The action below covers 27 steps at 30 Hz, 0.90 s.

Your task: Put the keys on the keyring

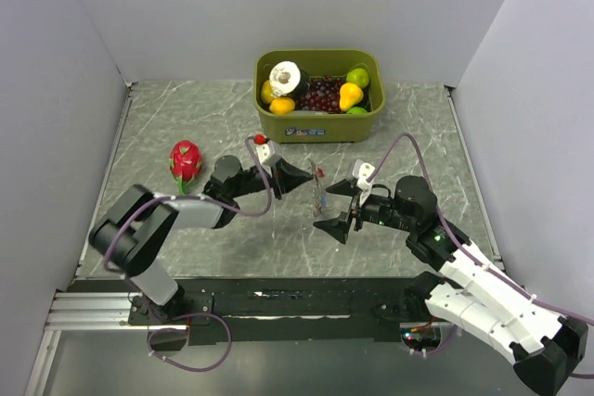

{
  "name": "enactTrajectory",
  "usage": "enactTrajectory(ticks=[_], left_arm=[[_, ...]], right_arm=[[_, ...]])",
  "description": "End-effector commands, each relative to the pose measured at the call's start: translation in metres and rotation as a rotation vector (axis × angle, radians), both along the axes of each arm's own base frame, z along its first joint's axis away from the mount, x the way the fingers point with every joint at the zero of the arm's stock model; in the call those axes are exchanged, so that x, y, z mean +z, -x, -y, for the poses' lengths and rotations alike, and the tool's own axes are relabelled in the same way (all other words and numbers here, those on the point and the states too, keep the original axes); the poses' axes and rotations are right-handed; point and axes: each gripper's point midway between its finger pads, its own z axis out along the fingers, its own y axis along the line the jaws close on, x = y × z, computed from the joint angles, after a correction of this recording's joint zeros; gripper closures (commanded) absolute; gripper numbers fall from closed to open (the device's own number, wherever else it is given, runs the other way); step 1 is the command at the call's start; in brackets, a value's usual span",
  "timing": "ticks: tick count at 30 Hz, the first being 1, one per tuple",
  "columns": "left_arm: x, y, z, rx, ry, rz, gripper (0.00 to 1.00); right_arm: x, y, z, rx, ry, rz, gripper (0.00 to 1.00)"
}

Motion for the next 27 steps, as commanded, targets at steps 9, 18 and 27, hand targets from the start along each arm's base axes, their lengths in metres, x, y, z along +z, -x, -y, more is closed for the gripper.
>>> enactTrajectory(ticks=[9,18,27], left_arm=[[-0.056,-0.037,-0.01,0.179,0.029,-0.136,0.93],[-0.099,0.006,-0.027,0.256,-0.144,-0.179,0.44],[-0.059,-0.005,-0.045,0.391,-0.047,-0.256,0.04]], right_arm=[[-0.022,-0.009,-0.001,-0.029,0.024,-0.078,0.0],[-0.025,-0.01,-0.005,-0.019,0.018,-0.1,0.0],[-0.015,-0.026,-0.004,-0.087,-0.005,-0.086,0.0]])
